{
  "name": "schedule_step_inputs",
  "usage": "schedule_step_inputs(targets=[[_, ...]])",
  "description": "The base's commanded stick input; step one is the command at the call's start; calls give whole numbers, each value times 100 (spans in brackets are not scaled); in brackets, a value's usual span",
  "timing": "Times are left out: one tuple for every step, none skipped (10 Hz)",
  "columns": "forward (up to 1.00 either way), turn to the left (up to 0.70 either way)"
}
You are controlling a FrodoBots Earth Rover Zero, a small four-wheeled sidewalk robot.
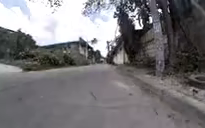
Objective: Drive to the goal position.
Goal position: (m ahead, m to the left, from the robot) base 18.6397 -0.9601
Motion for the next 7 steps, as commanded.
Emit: schedule_step_inputs(targets=[[100, -40], [100, -40], [100, -36], [100, -25], [100, -4], [100, -1], [100, -1]])
